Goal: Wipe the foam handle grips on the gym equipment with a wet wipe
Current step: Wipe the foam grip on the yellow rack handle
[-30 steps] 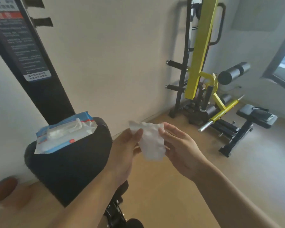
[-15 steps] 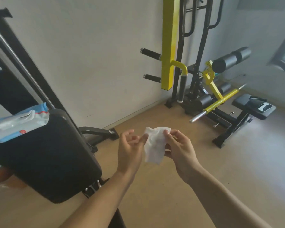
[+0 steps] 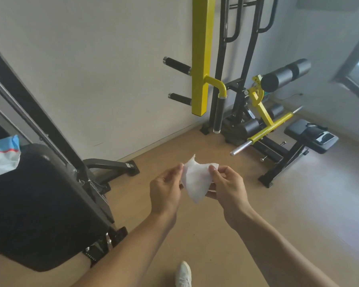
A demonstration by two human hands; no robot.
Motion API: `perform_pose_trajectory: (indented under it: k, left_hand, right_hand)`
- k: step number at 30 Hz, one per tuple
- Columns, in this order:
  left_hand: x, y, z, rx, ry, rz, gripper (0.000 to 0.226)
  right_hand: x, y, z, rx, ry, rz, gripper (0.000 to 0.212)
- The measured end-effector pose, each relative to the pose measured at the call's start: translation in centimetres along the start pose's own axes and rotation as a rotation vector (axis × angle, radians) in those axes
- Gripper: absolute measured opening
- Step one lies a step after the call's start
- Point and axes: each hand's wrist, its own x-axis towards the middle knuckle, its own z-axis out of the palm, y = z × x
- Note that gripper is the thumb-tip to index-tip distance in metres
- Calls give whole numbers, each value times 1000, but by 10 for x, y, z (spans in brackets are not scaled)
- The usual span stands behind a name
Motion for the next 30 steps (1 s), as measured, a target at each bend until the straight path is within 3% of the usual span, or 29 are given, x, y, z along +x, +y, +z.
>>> perform_pose_trajectory:
  k: [3, 7, 11, 15, 17, 19, 22, 26, 28, 30]
  left_hand:
    - [39, 3, 18, -166, 78, -96, 19]
    - [105, 0, 46, -264, 45, -232, 16]
    - [153, -6, 80, 86, -73, 66, 19]
    - [172, 3, 108, 367, -330, 347, 17]
    - [186, 4, 117, 585, -442, 518, 19]
    - [198, 4, 125, 659, -520, 611, 18]
    - [212, 8, 136, 528, -499, 511, 14]
    - [240, 21, 156, 462, -387, 362, 24]
    - [253, 32, 170, 444, -390, 299, 27]
    - [259, 41, 182, 425, -363, 268, 27]
  right_hand:
    - [36, -7, -1, 57, 112, 45, 21]
    - [96, -15, -3, 134, 186, 170, 21]
    - [151, -20, 8, 69, 205, 142, 26]
    - [179, -34, 20, 181, -46, 214, 41]
    - [193, -41, 18, 264, -100, 262, 38]
    - [210, -43, 9, 325, -64, 292, 30]
    - [240, -45, -3, 388, 119, 265, 34]
    - [281, -68, -16, 396, 490, -44, 29]
    - [293, -78, -12, 250, 456, -184, 22]
    - [296, -71, -6, 106, 297, -250, 24]
